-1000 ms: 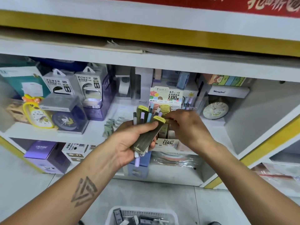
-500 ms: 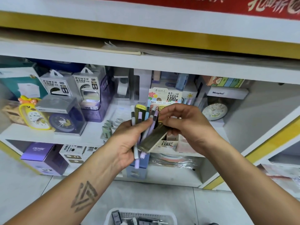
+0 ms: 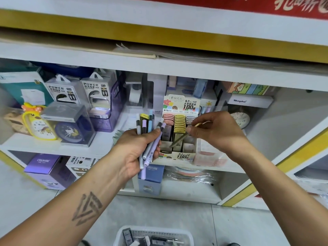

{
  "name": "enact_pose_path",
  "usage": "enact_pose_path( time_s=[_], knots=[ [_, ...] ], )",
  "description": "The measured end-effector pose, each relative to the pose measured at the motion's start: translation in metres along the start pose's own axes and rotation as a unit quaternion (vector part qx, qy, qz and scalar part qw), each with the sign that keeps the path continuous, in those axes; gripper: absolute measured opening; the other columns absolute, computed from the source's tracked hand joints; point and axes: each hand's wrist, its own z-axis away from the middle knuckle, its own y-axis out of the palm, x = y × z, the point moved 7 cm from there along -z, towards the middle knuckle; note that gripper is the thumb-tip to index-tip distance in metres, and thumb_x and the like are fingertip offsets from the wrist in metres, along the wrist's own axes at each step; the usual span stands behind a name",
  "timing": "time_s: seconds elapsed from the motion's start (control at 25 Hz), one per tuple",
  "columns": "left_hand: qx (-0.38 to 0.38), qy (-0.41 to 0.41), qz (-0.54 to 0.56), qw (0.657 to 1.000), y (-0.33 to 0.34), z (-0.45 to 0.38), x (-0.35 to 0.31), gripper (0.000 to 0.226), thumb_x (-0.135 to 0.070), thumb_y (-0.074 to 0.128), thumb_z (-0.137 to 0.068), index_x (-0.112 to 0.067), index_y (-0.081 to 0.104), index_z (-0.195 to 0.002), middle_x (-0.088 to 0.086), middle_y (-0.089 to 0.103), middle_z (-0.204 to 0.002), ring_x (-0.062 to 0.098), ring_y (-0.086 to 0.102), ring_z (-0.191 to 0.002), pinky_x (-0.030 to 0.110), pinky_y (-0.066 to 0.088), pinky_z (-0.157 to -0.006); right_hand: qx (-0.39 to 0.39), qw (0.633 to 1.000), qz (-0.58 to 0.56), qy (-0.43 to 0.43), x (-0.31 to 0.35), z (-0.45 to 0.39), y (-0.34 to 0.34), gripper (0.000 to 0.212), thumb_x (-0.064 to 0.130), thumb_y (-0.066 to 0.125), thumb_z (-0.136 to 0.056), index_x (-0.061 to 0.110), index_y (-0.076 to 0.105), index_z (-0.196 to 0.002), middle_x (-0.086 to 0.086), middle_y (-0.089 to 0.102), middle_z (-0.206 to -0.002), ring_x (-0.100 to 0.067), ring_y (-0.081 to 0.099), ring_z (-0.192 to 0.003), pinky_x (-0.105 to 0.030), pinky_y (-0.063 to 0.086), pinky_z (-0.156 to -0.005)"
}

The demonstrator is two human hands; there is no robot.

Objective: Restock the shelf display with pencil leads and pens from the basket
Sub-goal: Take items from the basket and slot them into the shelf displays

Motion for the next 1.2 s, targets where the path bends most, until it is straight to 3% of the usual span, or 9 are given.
enact_pose_path(
  time_s=[0.16,0.36,0.56,0.72,0.84,0.96,1.04,1.12,1.2],
  knots=[
    [0.018,-0.002,-0.008,1.0,0.004,0.001,0.002,0.022,-0.016,0.073,-0.086,0.004,0.069,-0.095,0.014,0.064,-0.067,0.02,0.058,-0.05,0.023,0.048,-0.041,-0.023,0.987,0.136,-0.079,0.009,0.0,0.007,0.018,0.018,0.073,-0.086,0.026,0.073,-0.102,0.021,0.065,-0.076,0.008,0.065,-0.074,-0.004,0.047,-0.064],
    [0.029,0.004,-0.006,1.0,0.009,0.003,0.003,0.026,-0.016,0.074,-0.085,0.006,0.069,-0.098,0.014,0.064,-0.068,0.02,0.058,-0.051,0.023,0.048,-0.042,-0.01,0.969,0.172,-0.176,0.018,0.01,0.028,0.013,0.014,0.069,-0.091,0.019,0.061,-0.1,-0.001,0.068,-0.082,-0.017,0.068,-0.072,-0.04,0.056,-0.067],
    [0.052,0.017,-0.012,0.998,0.016,0.006,0.004,0.03,-0.015,0.075,-0.083,0.007,0.068,-0.102,0.014,0.064,-0.069,0.019,0.058,-0.051,0.023,0.048,-0.042,-0.056,0.943,0.211,-0.251,0.033,0.012,0.028,0.009,0.007,0.064,-0.091,0.006,0.073,-0.091,-0.006,0.069,-0.087,-0.02,0.062,-0.078,-0.039,0.051,-0.073],
    [0.096,0.024,-0.053,0.994,0.026,0.012,0.006,0.023,-0.016,0.078,-0.081,0.002,0.07,-0.094,0.013,0.064,-0.07,0.018,0.057,-0.051,0.022,0.045,-0.041,-0.076,0.992,0.002,-0.105,0.026,0.005,0.018,0.011,0.017,0.066,-0.093,0.019,0.073,-0.101,0.008,0.072,-0.092,0.0,0.062,-0.081,-0.011,0.048,-0.067],
    [0.138,0.019,-0.077,0.987,0.035,0.017,0.009,0.019,-0.017,0.079,-0.081,-0.002,0.071,-0.09,0.012,0.063,-0.067,0.018,0.057,-0.052,0.021,0.044,-0.041,-0.038,0.986,-0.158,-0.03,0.021,0.002,0.019,0.018,0.02,0.067,-0.094,0.019,0.071,-0.112,0.006,0.072,-0.103,0.002,0.065,-0.091,-0.008,0.049,-0.064],
    [0.16,0.009,-0.103,0.982,0.036,0.021,0.011,0.019,-0.018,0.08,-0.079,-0.004,0.071,-0.089,0.013,0.063,-0.07,0.018,0.057,-0.053,0.021,0.044,-0.04,-0.027,0.986,-0.163,-0.015,0.023,0.005,0.015,0.019,0.025,0.069,-0.093,0.026,0.07,-0.112,0.007,0.069,-0.11,-0.003,0.064,-0.102,-0.003,0.045,-0.067],
    [0.184,0.006,-0.132,0.974,0.038,0.026,0.013,0.017,-0.018,0.08,-0.079,-0.006,0.072,-0.088,0.014,0.064,-0.072,0.018,0.057,-0.053,0.021,0.044,-0.041,-0.019,0.992,-0.122,-0.027,0.027,0.007,0.014,0.013,0.028,0.072,-0.09,0.028,0.073,-0.104,0.008,0.067,-0.11,-0.004,0.062,-0.103,-0.007,0.046,-0.074],
    [0.197,-0.001,-0.149,0.969,0.041,0.03,0.016,0.016,-0.018,0.08,-0.078,-0.007,0.072,-0.087,0.014,0.064,-0.073,0.018,0.057,-0.053,0.021,0.044,-0.041,0.016,0.993,-0.118,-0.024,0.029,0.008,0.019,0.006,0.023,0.075,-0.087,0.02,0.076,-0.093,-0.001,0.071,-0.103,-0.011,0.066,-0.096,-0.026,0.052,-0.082],
    [0.199,-0.006,-0.161,0.967,0.042,0.032,0.018,0.016,-0.017,0.08,-0.078,-0.007,0.072,-0.086,0.014,0.065,-0.074,0.017,0.056,-0.053,0.021,0.044,-0.041,0.044,0.991,-0.128,-0.013,0.029,0.01,0.021,0.006,0.016,0.076,-0.085,0.012,0.076,-0.089,-0.008,0.074,-0.094,-0.014,0.068,-0.083,-0.032,0.052,-0.082]
  ],
)
